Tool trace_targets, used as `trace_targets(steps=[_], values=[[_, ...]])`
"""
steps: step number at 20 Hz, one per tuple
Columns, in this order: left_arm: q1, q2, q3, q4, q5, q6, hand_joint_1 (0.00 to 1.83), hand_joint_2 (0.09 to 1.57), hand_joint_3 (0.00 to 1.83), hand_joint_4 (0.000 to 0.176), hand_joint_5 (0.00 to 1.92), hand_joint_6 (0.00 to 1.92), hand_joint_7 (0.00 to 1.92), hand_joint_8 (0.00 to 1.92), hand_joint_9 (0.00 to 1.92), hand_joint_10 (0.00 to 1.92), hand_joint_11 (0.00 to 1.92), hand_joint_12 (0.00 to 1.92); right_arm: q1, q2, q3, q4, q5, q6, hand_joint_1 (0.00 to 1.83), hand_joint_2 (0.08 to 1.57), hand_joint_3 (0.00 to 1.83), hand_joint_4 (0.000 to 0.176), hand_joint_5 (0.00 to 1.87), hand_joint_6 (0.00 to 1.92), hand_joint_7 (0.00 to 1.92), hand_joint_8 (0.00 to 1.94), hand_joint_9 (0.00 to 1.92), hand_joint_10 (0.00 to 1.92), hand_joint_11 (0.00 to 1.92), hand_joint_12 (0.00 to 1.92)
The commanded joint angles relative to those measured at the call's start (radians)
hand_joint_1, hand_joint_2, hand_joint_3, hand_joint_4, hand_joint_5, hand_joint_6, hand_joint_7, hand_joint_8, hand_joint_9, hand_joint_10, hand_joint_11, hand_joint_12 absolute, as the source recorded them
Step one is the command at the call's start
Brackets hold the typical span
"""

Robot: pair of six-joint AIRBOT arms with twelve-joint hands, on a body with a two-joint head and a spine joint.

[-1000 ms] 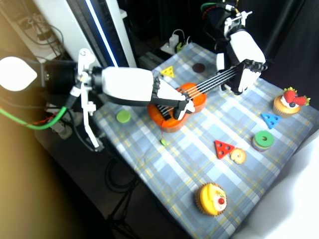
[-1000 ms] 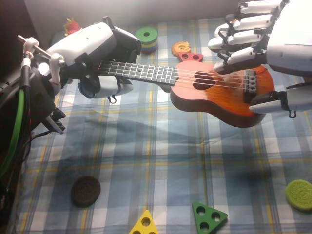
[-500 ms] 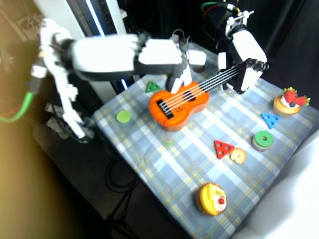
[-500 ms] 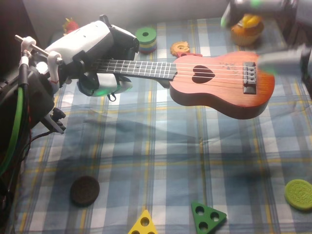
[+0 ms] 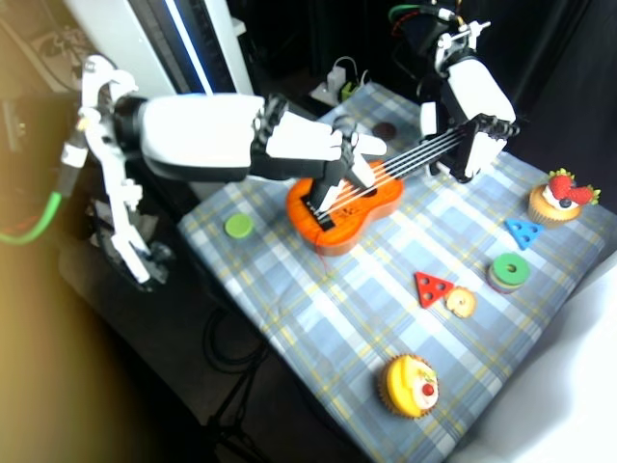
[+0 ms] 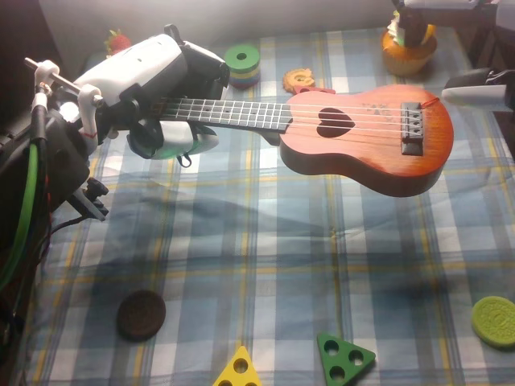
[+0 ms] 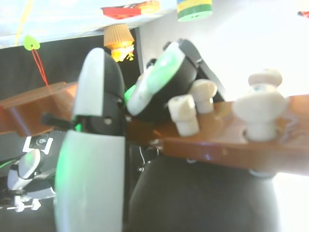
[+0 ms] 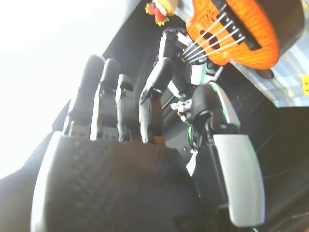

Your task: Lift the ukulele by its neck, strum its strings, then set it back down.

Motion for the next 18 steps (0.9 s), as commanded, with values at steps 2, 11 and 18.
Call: trace_targets(steps=[2,11,18], values=[[0.0,-0.007,0.002,0.017,-0.099,-0.013,1.4,1.2,0.0,0.0,0.82,1.92,1.11,1.92,1.32,1.92,1.41,1.92,0.012,0.006,0.004,0.035,0.065,-0.007,0.41,1.37,0.0,0.0,0.1,1.28,0.0,0.65,0.0,0.4,0.0,1.92],[0.014,-0.026,0.011,0.009,-0.065,0.002,1.1,1.23,0.02,0.0,0.74,1.41,0.91,1.92,1.16,1.92,1.31,1.92,0.009,0.01,0.005,0.039,0.061,-0.007,0.37,1.37,0.0,0.005,0.04,1.52,0.0,0.59,0.0,0.28,0.0,1.92],[0.022,-0.035,0.013,0.001,-0.036,0.027,1.19,1.25,0.01,0.0,0.71,1.22,0.75,1.62,0.71,1.92,0.78,1.92,0.008,0.014,0.005,0.045,0.062,-0.007,0.41,1.4,0.01,0.0,0.09,1.43,0.0,0.61,0.0,0.27,0.0,1.92]])
